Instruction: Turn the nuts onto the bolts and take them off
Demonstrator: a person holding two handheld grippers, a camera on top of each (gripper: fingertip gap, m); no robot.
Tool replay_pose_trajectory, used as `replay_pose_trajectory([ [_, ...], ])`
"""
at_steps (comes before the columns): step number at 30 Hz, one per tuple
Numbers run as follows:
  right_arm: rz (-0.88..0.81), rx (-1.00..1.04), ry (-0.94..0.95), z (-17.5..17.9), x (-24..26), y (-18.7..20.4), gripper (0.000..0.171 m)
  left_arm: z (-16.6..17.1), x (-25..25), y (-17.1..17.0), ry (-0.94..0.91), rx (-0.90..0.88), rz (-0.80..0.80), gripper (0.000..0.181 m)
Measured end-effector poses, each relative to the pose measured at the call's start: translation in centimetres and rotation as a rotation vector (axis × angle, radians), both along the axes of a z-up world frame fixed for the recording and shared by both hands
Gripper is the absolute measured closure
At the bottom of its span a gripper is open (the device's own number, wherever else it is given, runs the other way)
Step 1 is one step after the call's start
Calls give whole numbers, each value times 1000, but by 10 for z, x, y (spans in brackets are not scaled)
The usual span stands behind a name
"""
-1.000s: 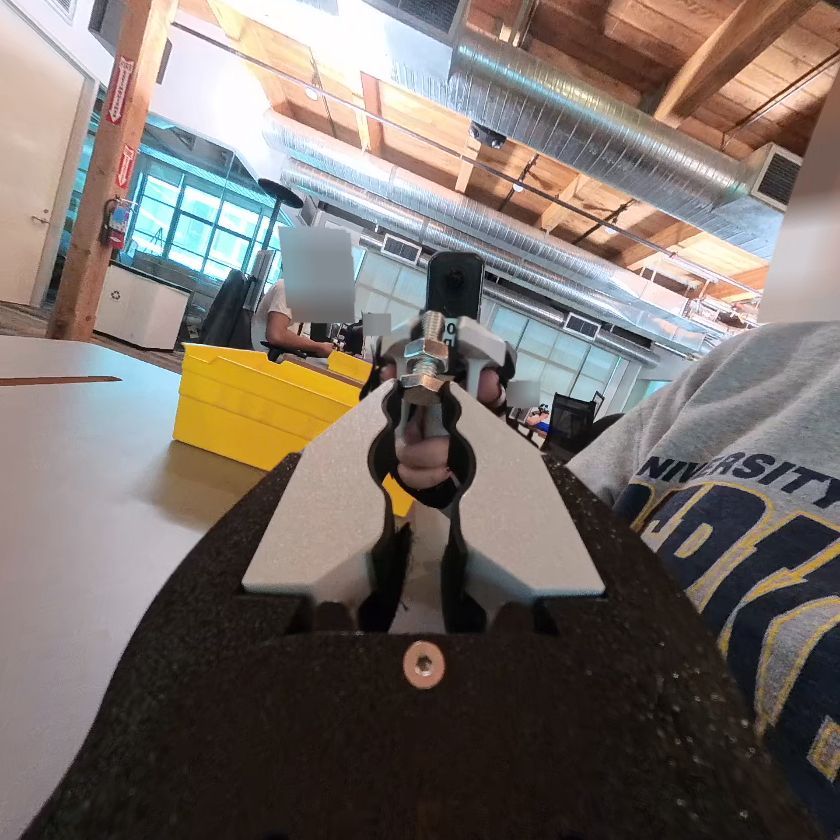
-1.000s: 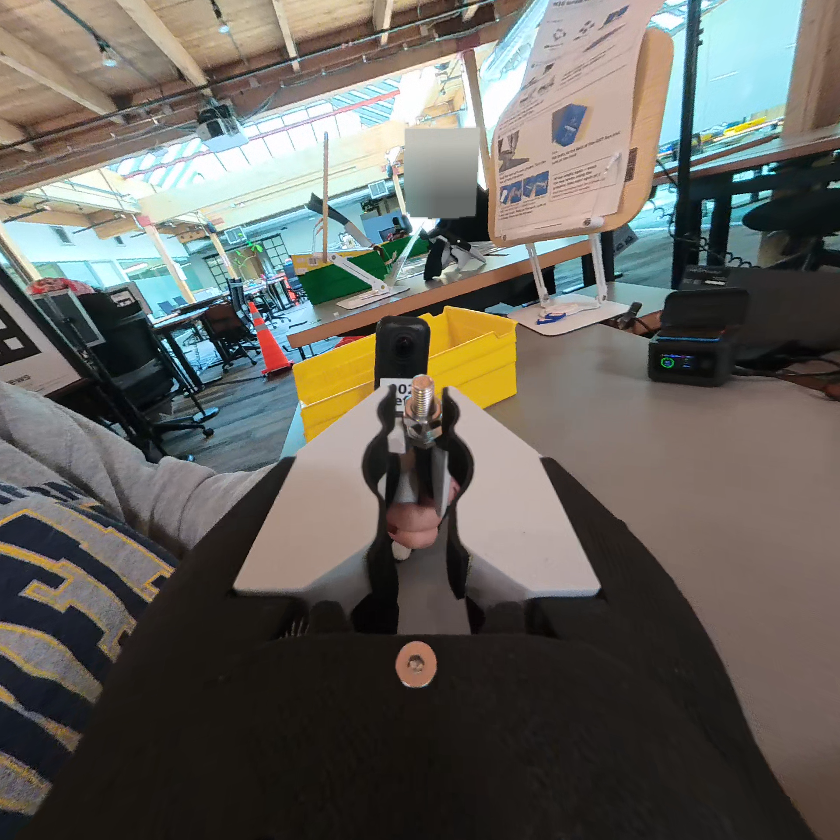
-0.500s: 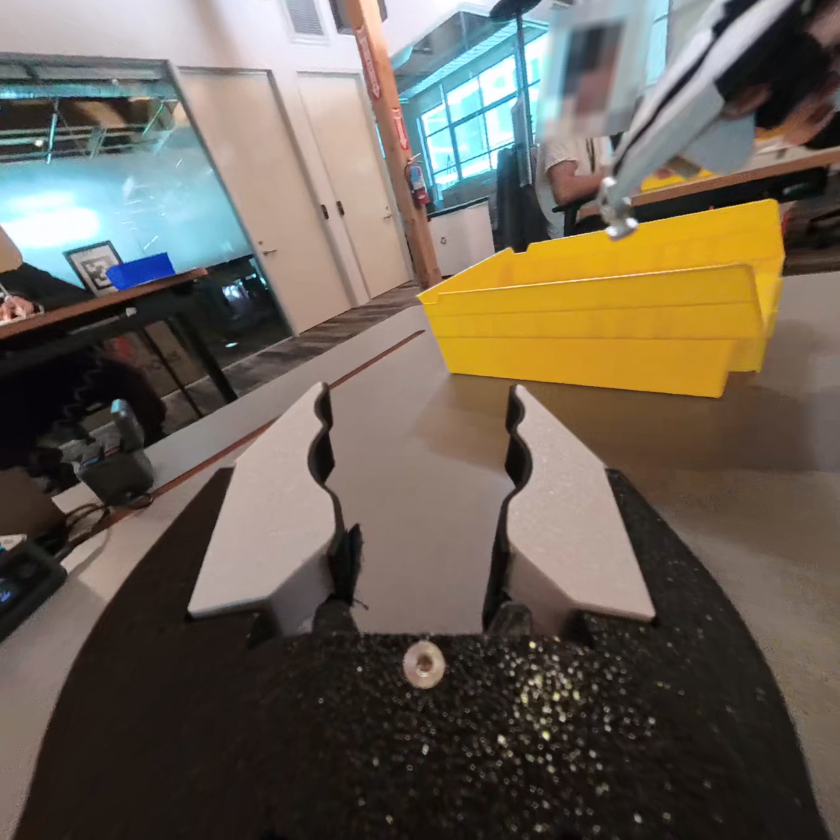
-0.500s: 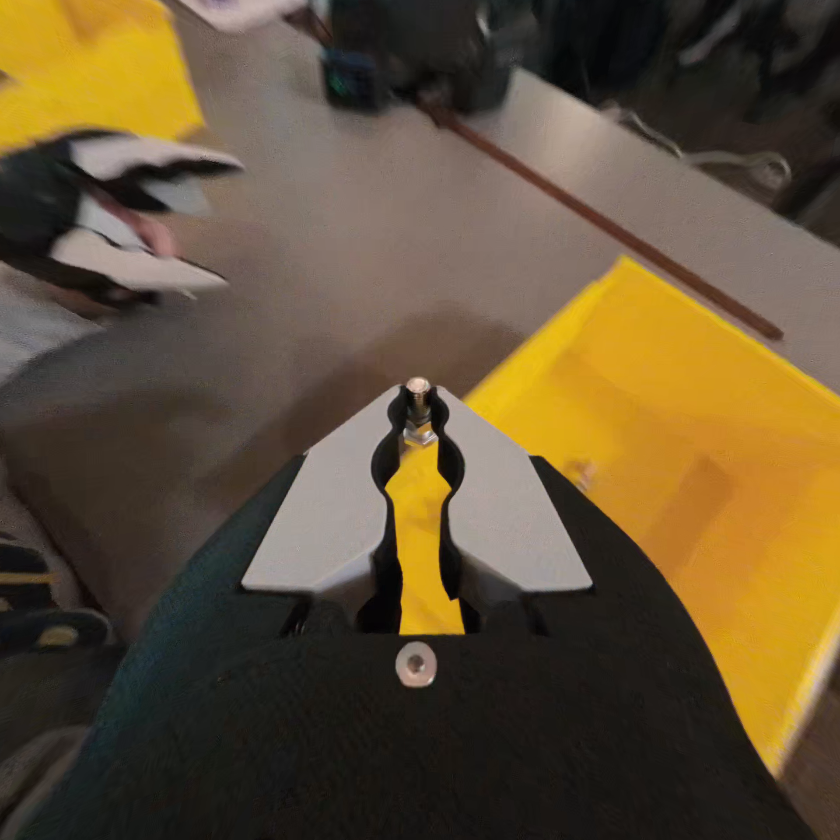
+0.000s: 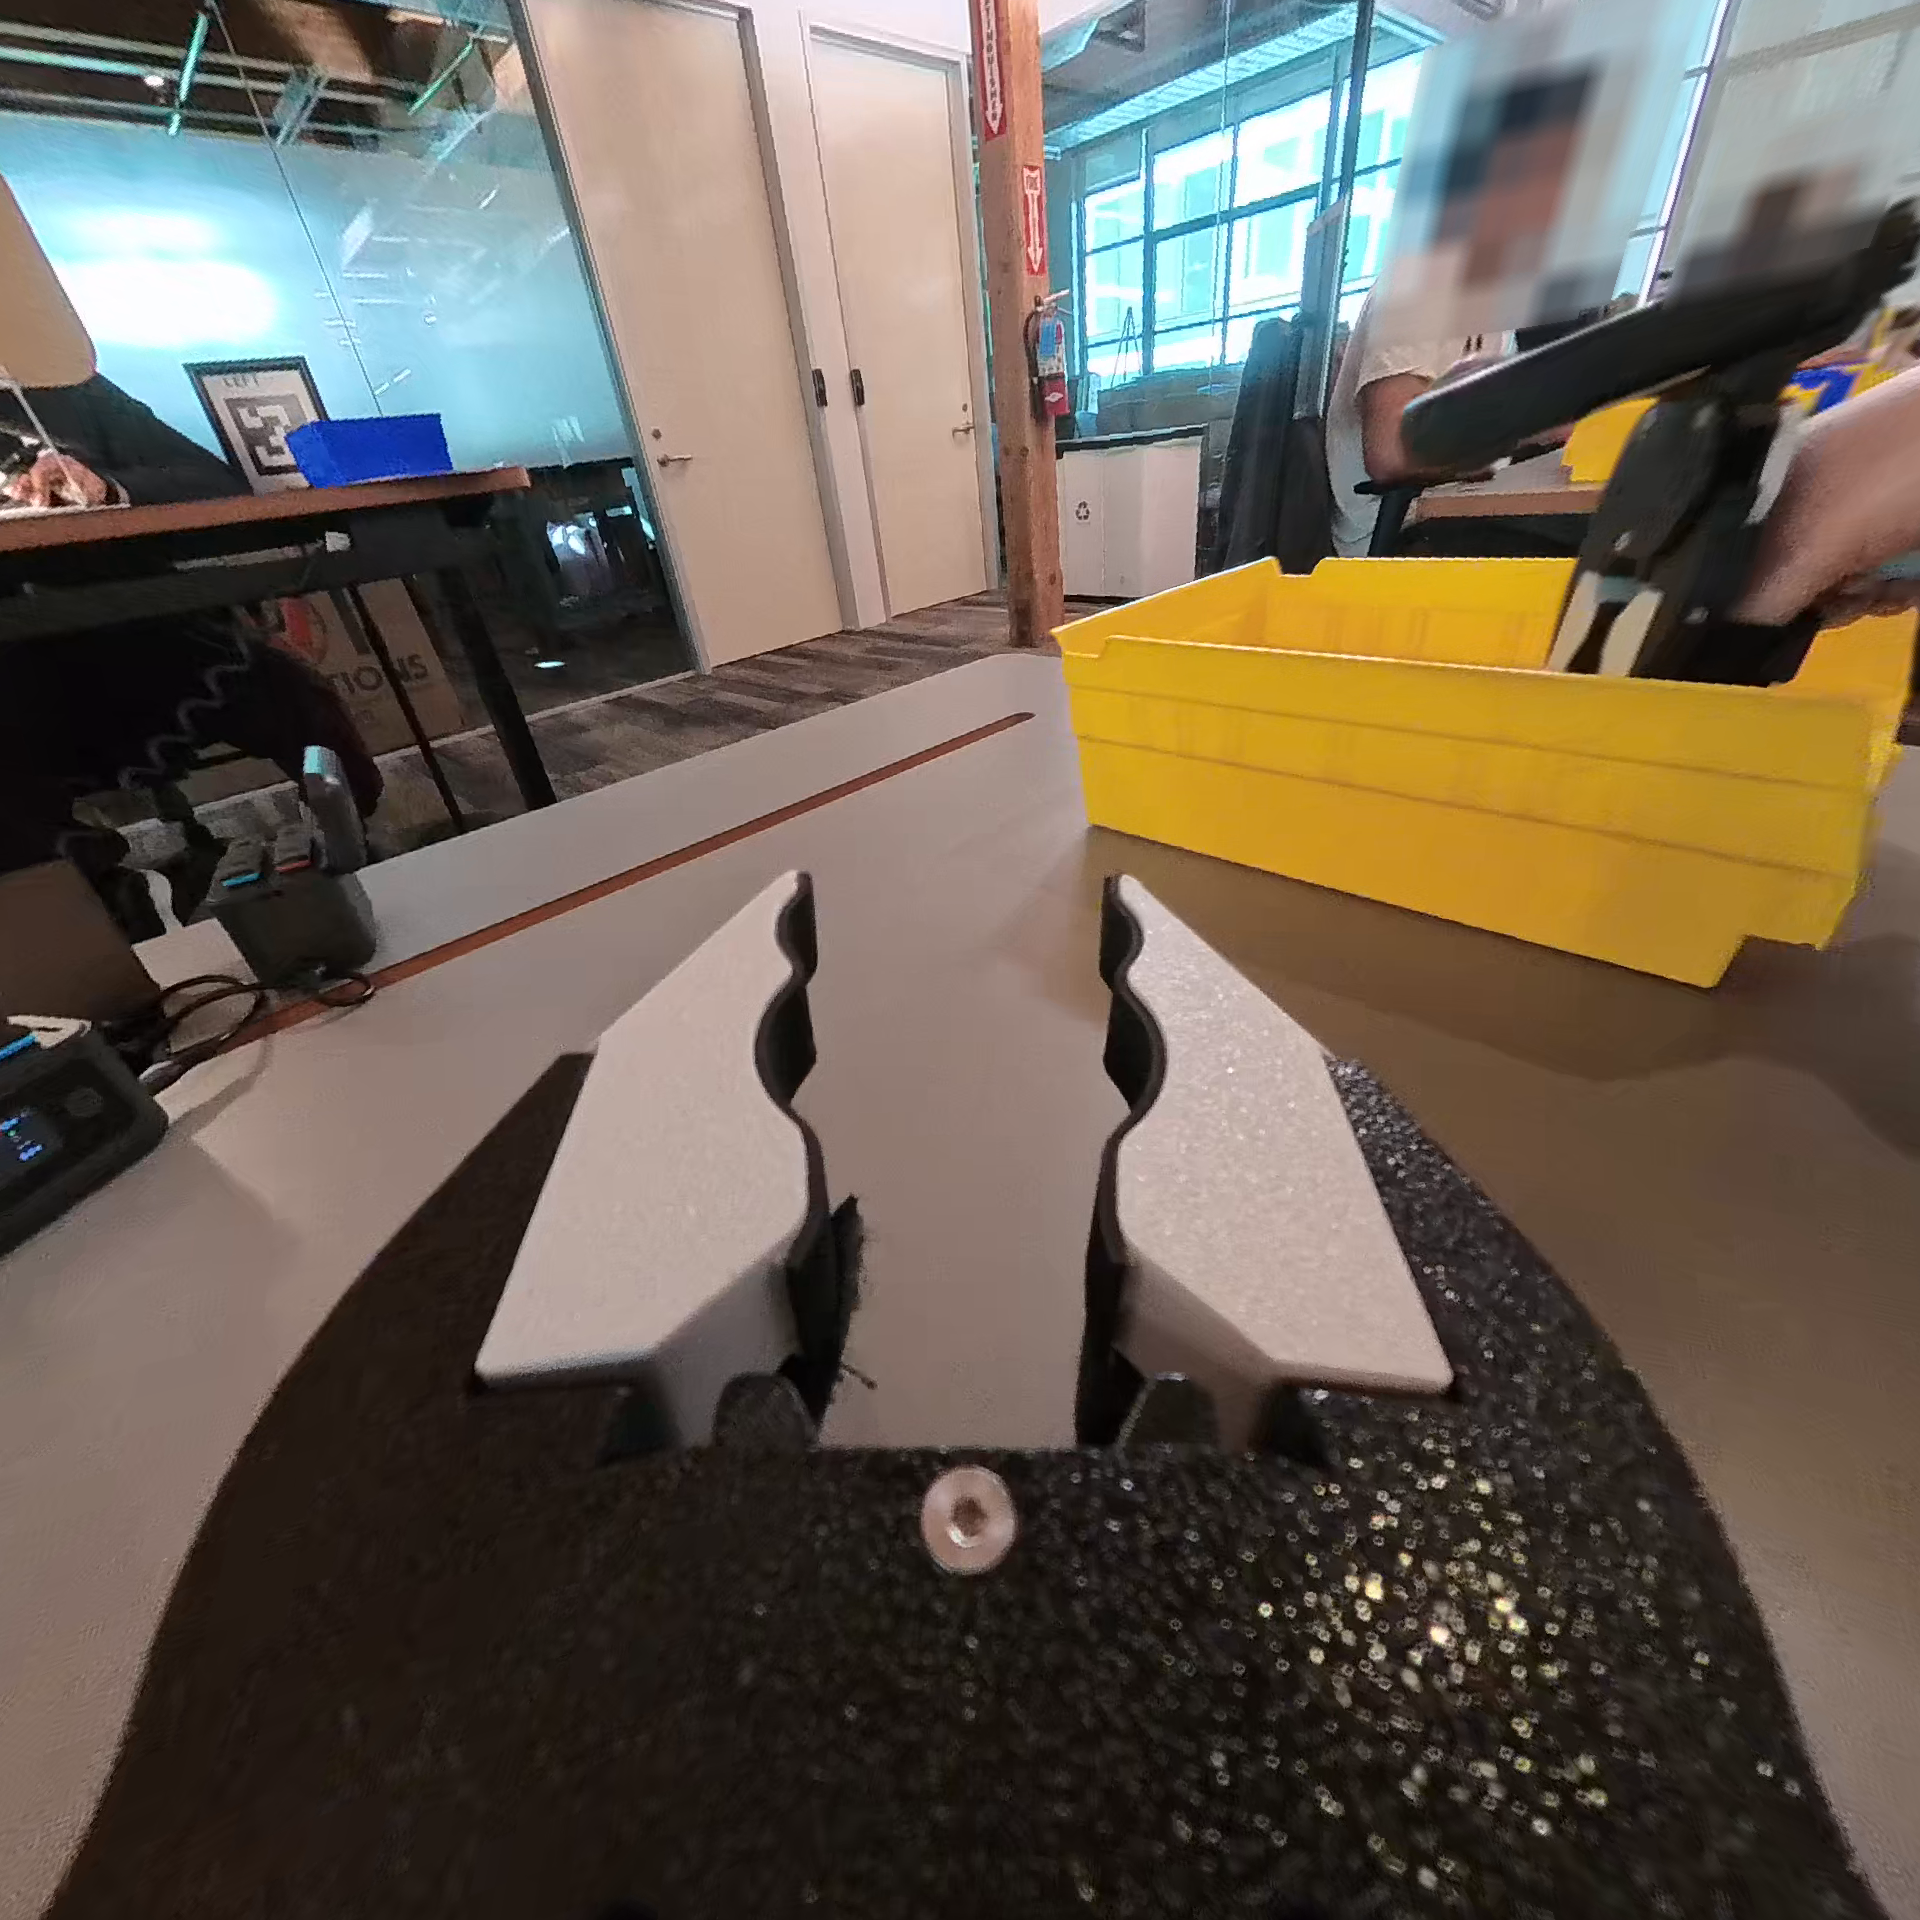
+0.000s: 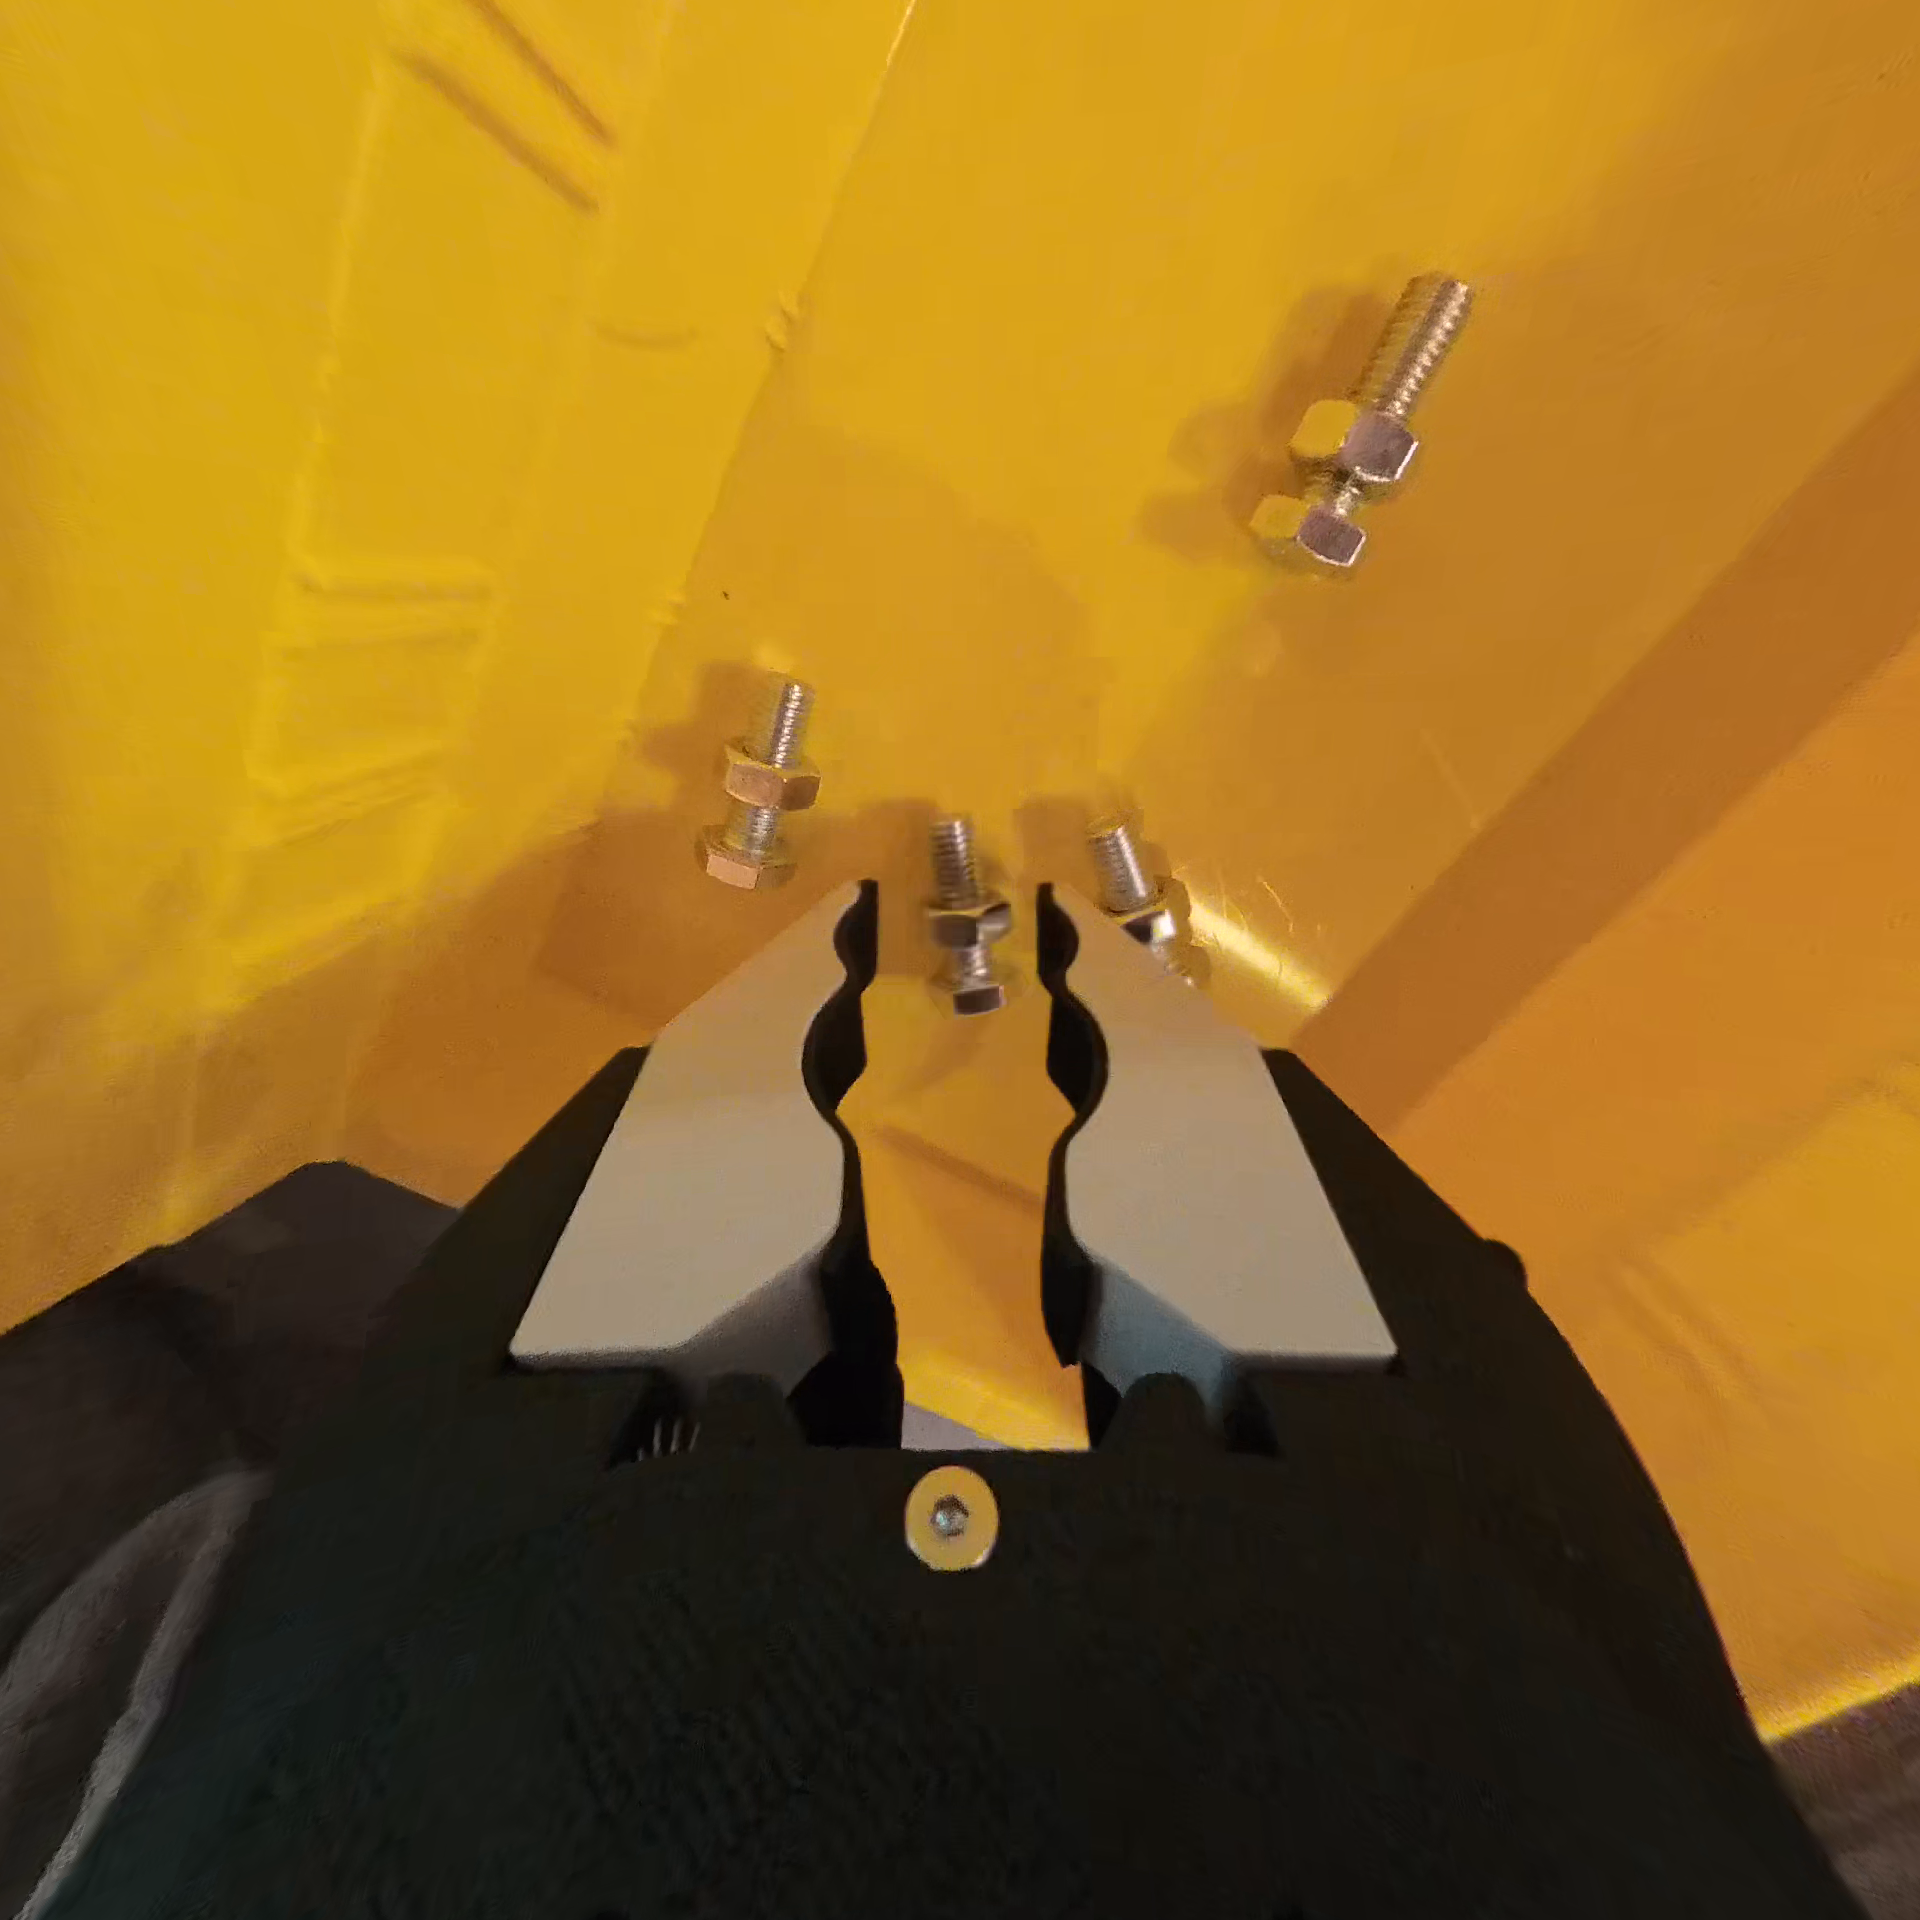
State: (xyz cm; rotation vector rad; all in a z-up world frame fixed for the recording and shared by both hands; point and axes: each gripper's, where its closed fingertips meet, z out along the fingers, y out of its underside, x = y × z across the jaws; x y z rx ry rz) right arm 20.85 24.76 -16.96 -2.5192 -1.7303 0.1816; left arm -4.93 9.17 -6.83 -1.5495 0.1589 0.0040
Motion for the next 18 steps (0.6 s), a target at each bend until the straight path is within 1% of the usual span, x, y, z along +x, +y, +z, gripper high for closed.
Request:
replay_pose_trajectory([
  [2, -49, 85, 82, 14, -6, 5, 121, -2, -5, 1, -4, -11, 26, 128],
  [3, -74, 167, 147, 26, -9, 11, 110, -2, -8, 1, -9, -14, 42, 127],
  [4, -101, 269, 228, 42, -15, 19, 103, -3, -12, 1, -14, -17, 61, 127],
  [6, -158, 457, 430, 82, -31, 26, 100, -3, -18, 1, -21, -16, 94, 127],
  [8, -162, 576, 685, 122, -55, 15, 101, -3, -25, 0, -23, -13, 135, 125],
  [9, -128, 617, 806, 140, -66, 3, 108, -2, -28, 0, -22, -8, 147, 124],
  [10, -87, 654, 913, 154, -75, -11, 127, -2, -31, -2, -23, -4, 167, 125],
  [11, -56, 694, 1007, 166, -80, -23, 150, -1, -35, -3, -22, -2, 192, 127],
  [12, -46, 744, 1087, 175, -82, -31, 159, 1, -39, -5, -17, 4, 215, 129],
  [14, -74, 865, 1187, 186, -76, -35, 162, 10, -47, -13, -4, 39, 259, 135],
  [15, -97, 927, 1214, 189, -70, -35, 164, 17, -50, -19, 10, 61, 282, 141],
  [16, -107, 983, 1238, 193, -63, -36, 168, 25, -53, -26, 28, 86, 301, 154],
  [17, -126, 1042, 1257, 198, -53, -36, 170, 33, -57, -35, 35, 108, 335, 180],
  [18, -152, 1094, 1271, 203, -41, -34, 171, 41, -58, -42, 31, 114, 349, 181],
])
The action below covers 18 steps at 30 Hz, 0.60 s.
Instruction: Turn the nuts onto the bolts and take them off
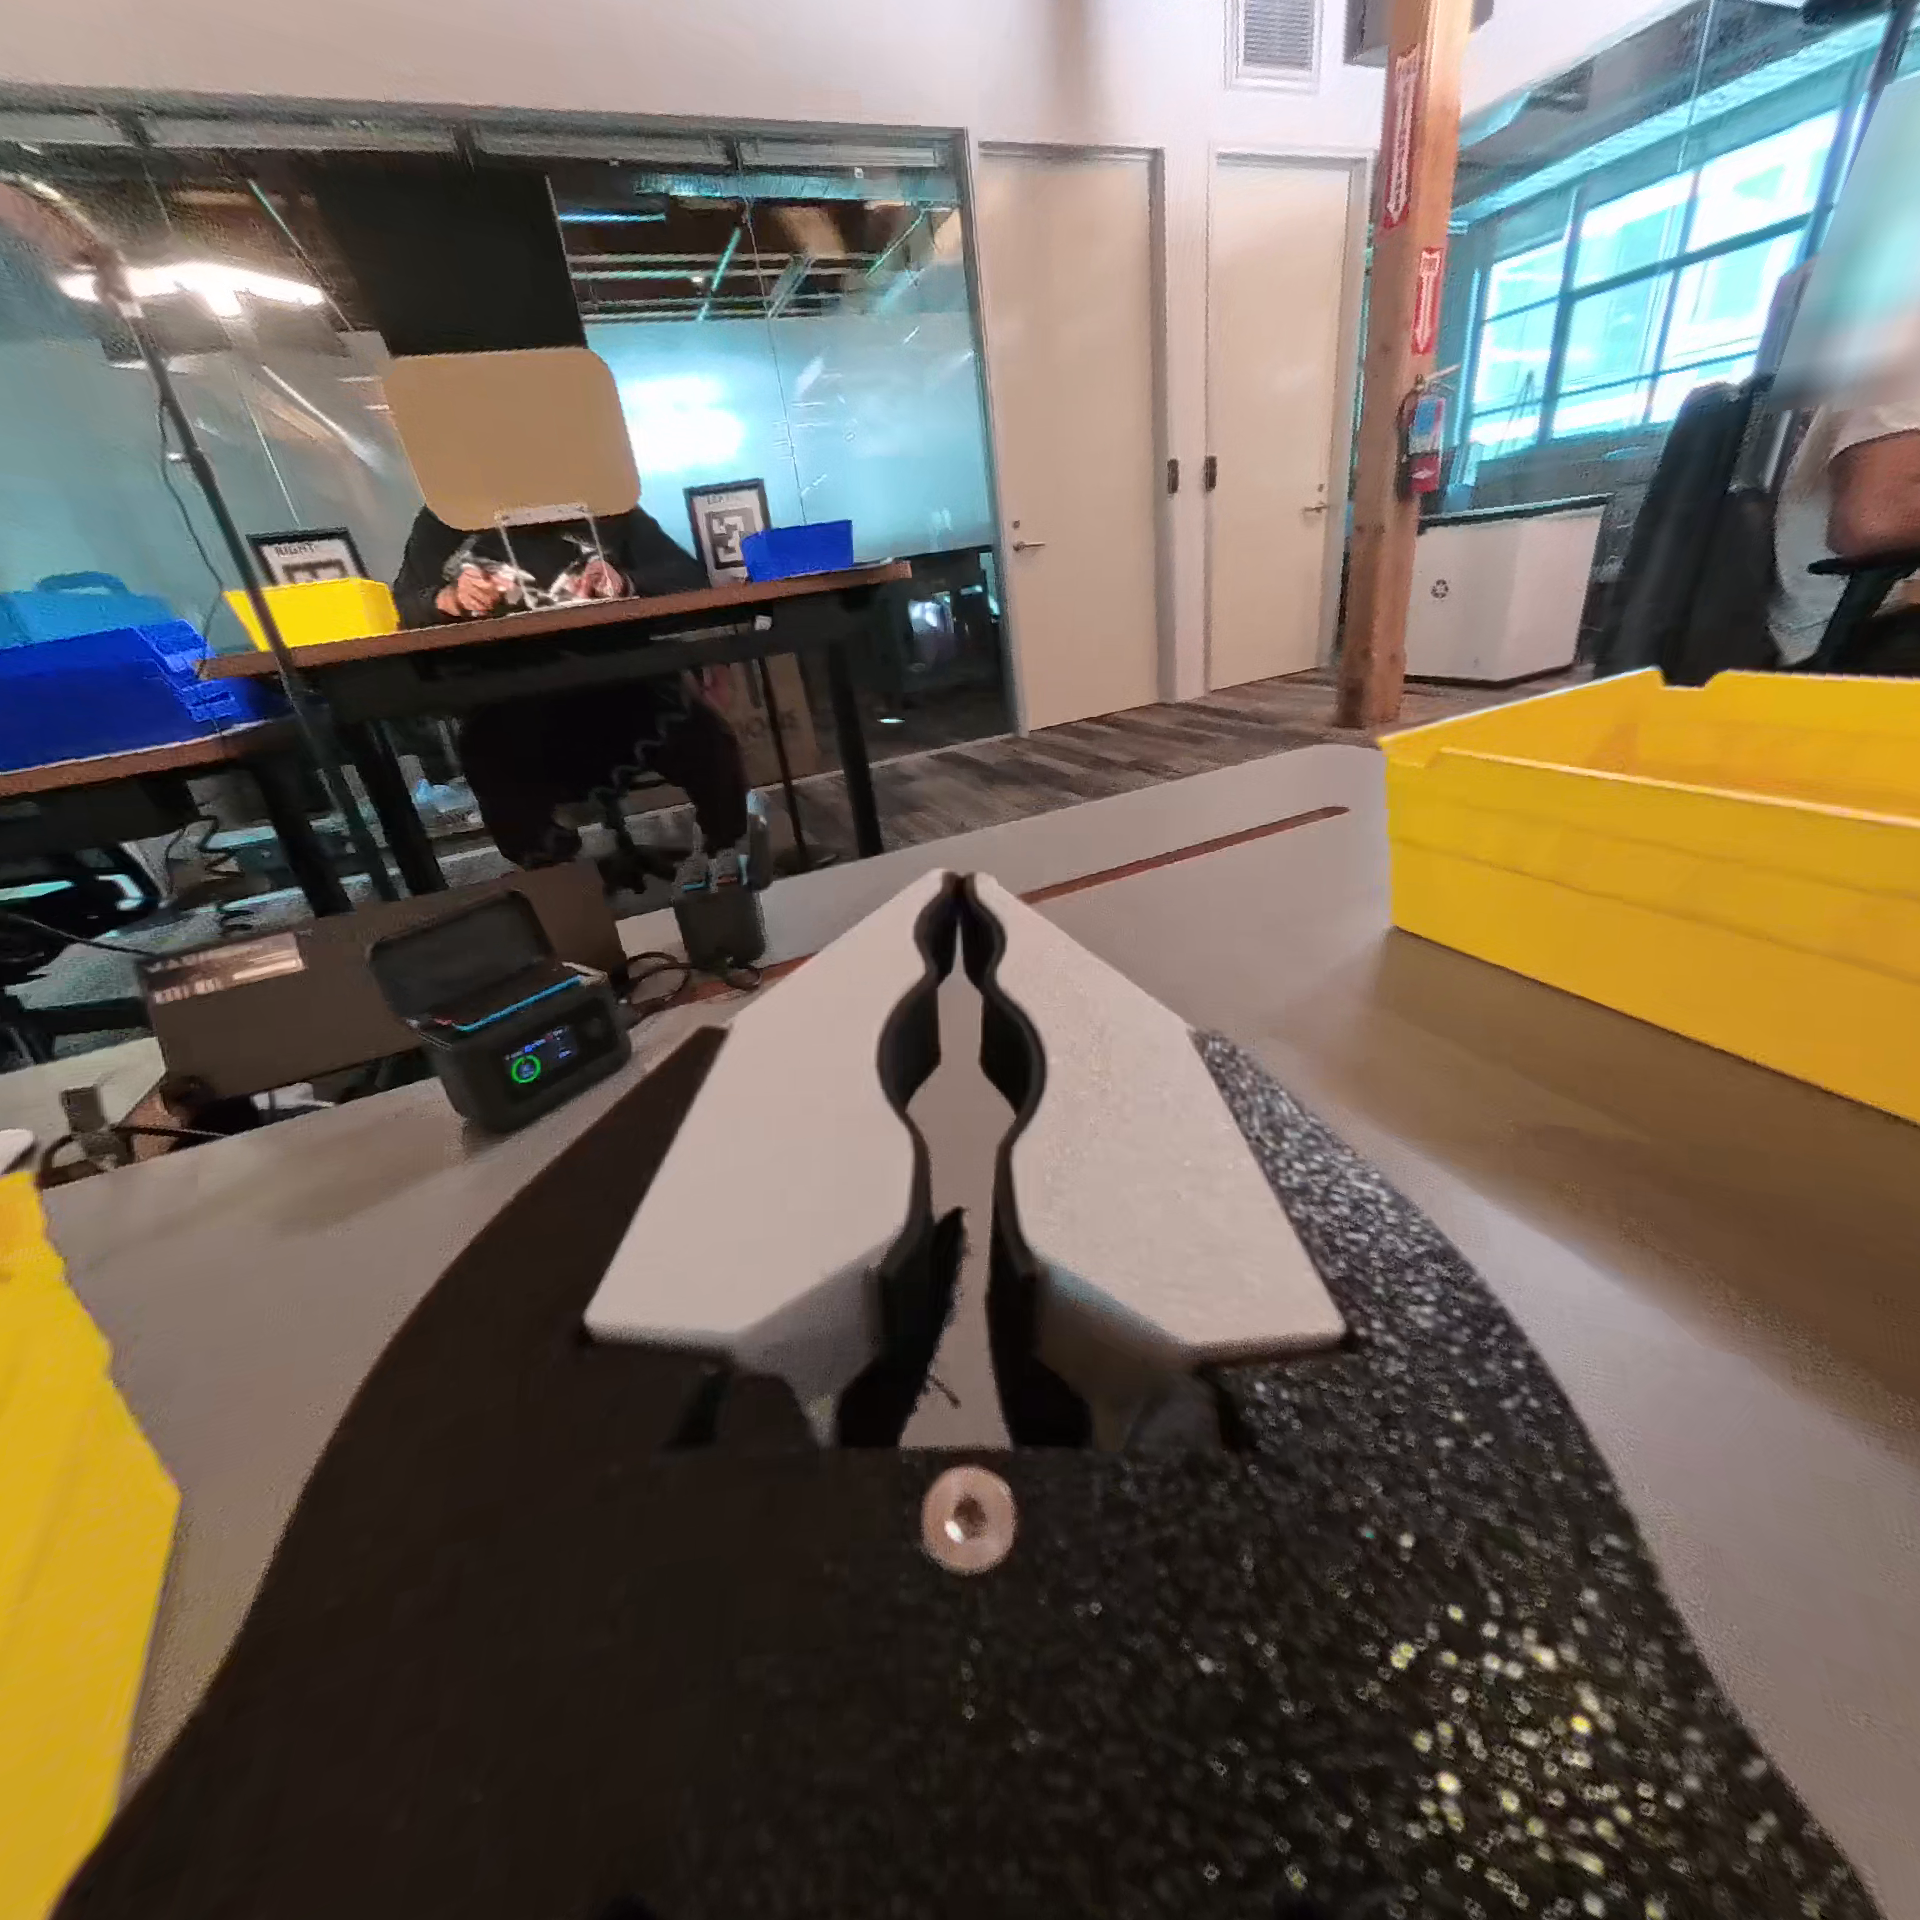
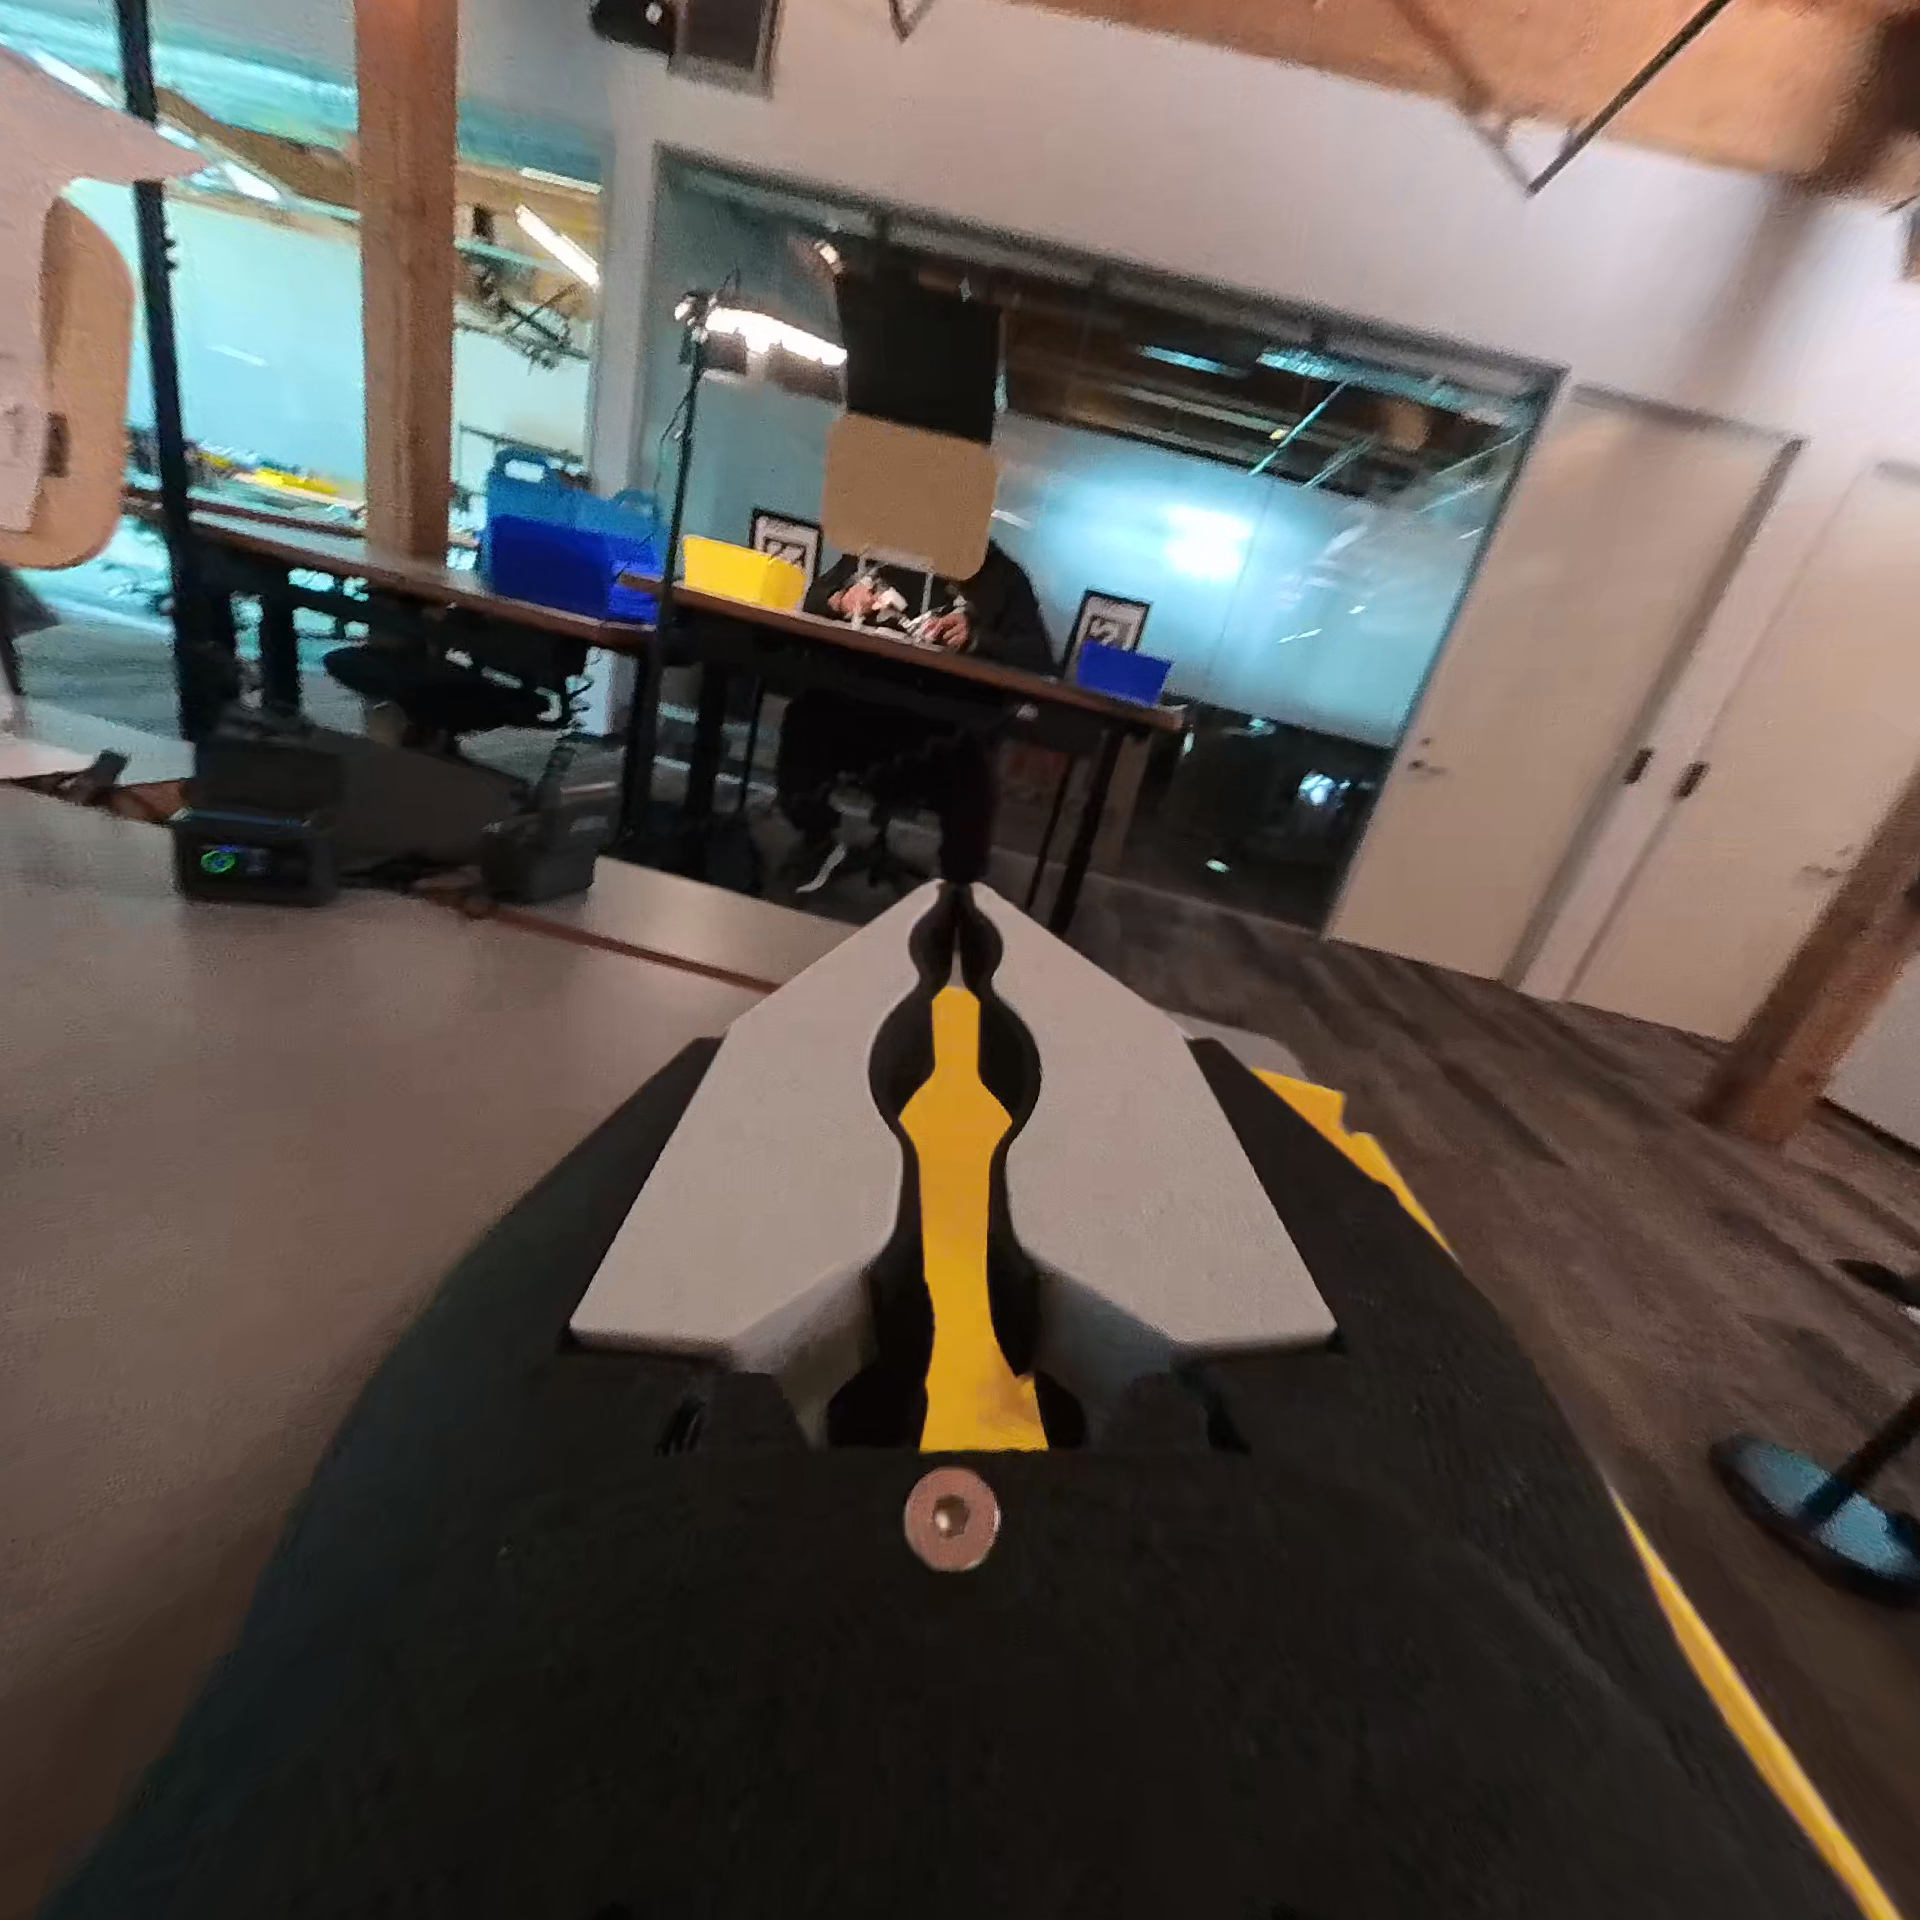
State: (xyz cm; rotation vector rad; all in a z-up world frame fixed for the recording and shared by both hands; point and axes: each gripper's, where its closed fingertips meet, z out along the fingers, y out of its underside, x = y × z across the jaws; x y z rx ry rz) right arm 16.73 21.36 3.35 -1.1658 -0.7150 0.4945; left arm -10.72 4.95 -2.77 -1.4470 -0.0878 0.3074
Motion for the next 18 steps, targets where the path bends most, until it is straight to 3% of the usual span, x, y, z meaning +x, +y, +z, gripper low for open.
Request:
replay_pose_trajectory([
  [2, -6, -13, 20, 5, 18, 5, 171, 13, 7, -15, -24, -24, -48, 181],
  [5, -9, -142, -79, -8, 41, 29, 171, 24, -4, -48, -59, -96, 18, 181],
  [6, -63, -177, -127, -14, 53, 42, 167, 25, -14, -61, -61, -135, 71, 181],
  [7, -137, -207, -168, -19, 69, 56, 149, 23, -27, -76, -65, -185, 147, 181],
  [8, -202, -241, -214, -24, 83, 68, 135, 21, -39, -91, -69, -234, 219, 163],
  [9, -255, -294, -260, -32, 96, 79, 125, 16, -50, -105, -83, -289, 277, 130],
  [12, -321, -503, -387, -66, 119, 99, 98, -11, -77, -141, -170, -478, 424, 82],
  [16, -357, -719, -592, -115, 135, 109, 100, -27, -85, -164, -222, -511, 466, 79],
  [18, -363, -769, -673, -130, 139, 111, 117, -38, -85, -171, -250, -548, 459, 88],
])
